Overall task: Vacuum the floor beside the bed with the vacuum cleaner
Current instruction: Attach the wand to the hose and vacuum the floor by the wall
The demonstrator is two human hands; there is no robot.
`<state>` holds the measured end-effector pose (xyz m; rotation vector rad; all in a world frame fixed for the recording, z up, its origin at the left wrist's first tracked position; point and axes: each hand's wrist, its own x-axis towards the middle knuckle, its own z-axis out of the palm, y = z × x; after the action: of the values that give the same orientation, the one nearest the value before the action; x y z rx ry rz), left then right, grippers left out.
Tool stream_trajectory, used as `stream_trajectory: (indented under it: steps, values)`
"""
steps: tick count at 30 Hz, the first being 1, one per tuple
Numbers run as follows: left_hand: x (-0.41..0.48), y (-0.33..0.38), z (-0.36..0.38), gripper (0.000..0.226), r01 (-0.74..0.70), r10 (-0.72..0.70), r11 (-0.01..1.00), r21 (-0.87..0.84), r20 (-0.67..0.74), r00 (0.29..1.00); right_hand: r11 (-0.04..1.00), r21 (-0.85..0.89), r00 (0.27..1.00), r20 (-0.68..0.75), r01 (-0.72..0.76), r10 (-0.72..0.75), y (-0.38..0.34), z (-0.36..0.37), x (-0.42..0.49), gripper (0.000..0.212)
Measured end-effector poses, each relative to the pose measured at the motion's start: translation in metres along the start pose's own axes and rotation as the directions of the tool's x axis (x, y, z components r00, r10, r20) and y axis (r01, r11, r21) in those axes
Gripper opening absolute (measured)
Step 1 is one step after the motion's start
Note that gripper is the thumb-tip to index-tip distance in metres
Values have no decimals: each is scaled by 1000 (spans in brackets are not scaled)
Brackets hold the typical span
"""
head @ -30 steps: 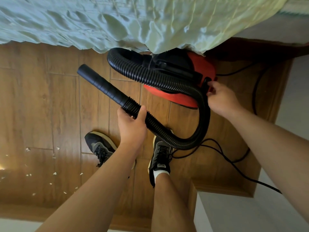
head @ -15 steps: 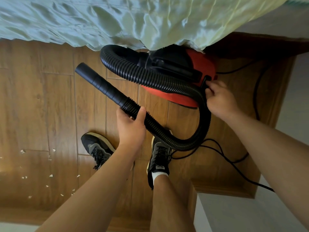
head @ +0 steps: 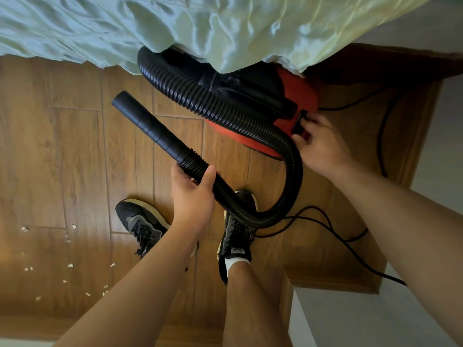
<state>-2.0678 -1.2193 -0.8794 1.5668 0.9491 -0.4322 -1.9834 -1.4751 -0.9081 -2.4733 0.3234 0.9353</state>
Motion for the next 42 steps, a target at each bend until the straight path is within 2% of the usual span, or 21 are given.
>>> stream_trajectory:
  steps: [6,17,24,31,35,39,42]
  values:
    - [0,-2,-8,25,13,-14,1000,26,24,1000,999,-47,1000,22,-5,6,-5,3,1,58]
    - [-8,7,-21,25,13,-13,999,46,4,1000,997,68,999,-32,-36,38,-11,8,-16,57]
    - [-17,23,-26,48,23,-22,1000,19,-19,1000,996,68,997,-38,-58,60,-15,-4,-36,62]
    - [-24,39,-40,45,23,-23,1000,18,-14,1000,995,81,994,-80,-63,69,-37,-3,-68,64]
    - [-26,45,-53,29,2,-2,1000,2,-6,1000,996,86,990,-143,17,-4,-59,1,-88,58]
    - [-31,55,-66,37,-14,14,1000,9,-11,1000,991,93,981,-174,101,-83,-82,3,-104,55]
    - [-36,62,-76,33,-21,22,1000,14,-17,1000,985,123,979,-180,121,-98,-100,4,-113,56]
